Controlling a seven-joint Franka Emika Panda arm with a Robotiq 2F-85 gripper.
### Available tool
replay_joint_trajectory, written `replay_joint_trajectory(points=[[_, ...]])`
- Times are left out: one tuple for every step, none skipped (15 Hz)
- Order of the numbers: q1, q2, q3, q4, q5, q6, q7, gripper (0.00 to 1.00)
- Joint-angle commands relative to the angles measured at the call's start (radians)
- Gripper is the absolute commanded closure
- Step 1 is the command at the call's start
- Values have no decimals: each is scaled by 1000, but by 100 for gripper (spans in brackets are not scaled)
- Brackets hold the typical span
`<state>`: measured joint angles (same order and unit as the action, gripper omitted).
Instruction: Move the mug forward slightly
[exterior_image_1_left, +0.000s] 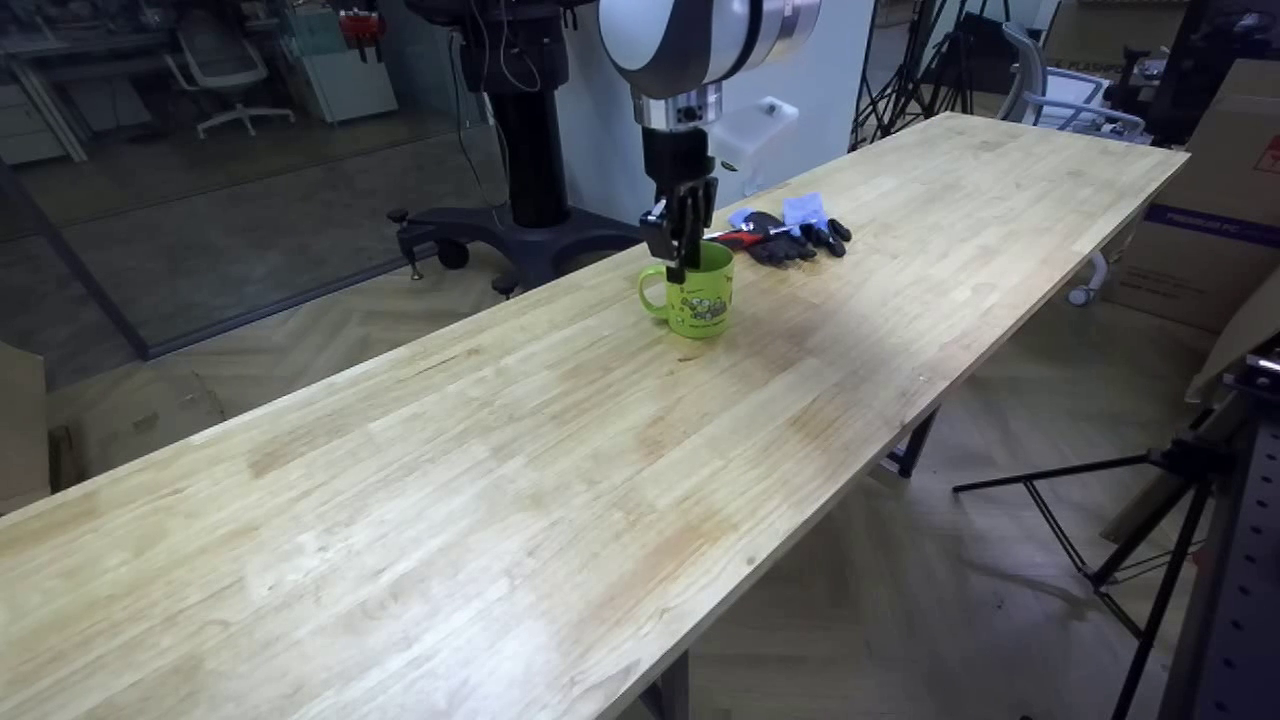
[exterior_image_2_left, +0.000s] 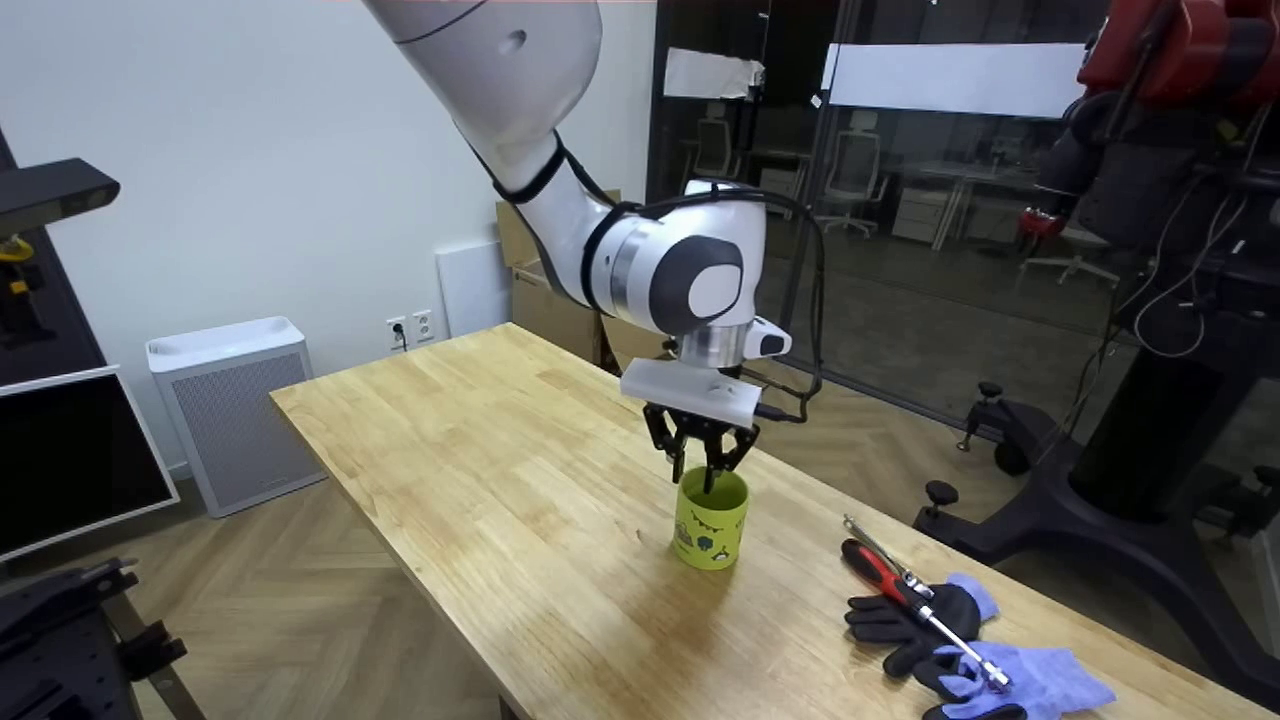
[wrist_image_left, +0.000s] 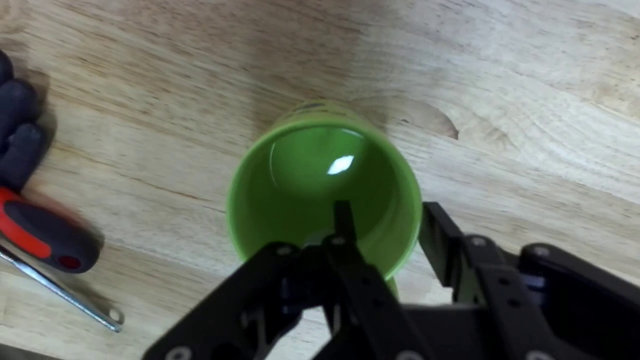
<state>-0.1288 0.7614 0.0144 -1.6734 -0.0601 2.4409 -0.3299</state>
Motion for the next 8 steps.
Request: replay_joint_trajectory(points=[[27, -36, -31, -10, -33, -5, 53, 28], [32, -50, -37, -24, -39, 2, 61, 22], [35, -62, -40, -33, -44, 3, 69, 14], [37, -82, -39, -48, -39, -16, 78, 8], [37, -106, -35, -66, -30, -43, 85, 2], [40, -131, -32, -87, -23, -74, 96, 0], [46, -158, -34, -108, -19, -105, 116, 0], [54, -186, -37, -131, -19, -141, 138, 0]])
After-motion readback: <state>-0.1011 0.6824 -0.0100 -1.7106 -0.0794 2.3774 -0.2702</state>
